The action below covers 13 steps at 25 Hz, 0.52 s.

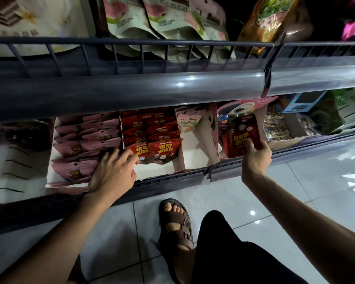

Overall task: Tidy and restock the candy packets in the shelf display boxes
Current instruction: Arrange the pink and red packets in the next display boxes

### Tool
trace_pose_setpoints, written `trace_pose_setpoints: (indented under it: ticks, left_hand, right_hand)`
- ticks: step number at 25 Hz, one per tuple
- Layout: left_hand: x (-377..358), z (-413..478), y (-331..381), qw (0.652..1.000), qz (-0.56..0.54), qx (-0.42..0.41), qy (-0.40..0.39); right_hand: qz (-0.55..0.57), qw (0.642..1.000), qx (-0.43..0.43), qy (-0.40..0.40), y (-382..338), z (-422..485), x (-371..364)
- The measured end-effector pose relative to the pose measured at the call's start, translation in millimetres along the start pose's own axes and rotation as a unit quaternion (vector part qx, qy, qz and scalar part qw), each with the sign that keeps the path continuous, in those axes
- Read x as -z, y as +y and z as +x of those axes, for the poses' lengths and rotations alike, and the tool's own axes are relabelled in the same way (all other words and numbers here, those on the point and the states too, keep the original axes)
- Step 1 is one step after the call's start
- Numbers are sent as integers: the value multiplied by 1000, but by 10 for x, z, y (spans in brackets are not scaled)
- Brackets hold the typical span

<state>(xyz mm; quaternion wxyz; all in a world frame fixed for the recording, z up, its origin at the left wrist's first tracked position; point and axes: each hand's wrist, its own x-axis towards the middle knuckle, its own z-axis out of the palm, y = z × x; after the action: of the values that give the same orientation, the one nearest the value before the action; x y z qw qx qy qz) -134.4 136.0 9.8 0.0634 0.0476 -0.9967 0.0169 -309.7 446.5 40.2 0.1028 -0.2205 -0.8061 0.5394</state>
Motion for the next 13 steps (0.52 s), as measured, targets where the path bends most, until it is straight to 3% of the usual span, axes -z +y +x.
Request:
trace_pose_setpoints:
  ticks: [4, 7, 9, 11, 13]
  left_hand:
    - [30, -3, 4, 1000, 1, -2, -15]
    - [56, -20, -1, 1000, -6, 1, -16]
    - [72, -34, -5, 1000, -16, 1, -8]
    - [79, -41, -8, 999, -32, 3, 1]
    - [79, -29, 1, 999, -43, 5, 10]
  right_hand:
    - [42, 988, 114, -98, -89, -381, 175]
    - [-9, 946, 188, -264, -291, -637, 80]
    - [-124, 874, 320, -343, -454, -764, -110]
    - [-234, 753, 511, -343, -583, -868, -402]
    - [-291, 641, 627, -334, -643, -975, -742]
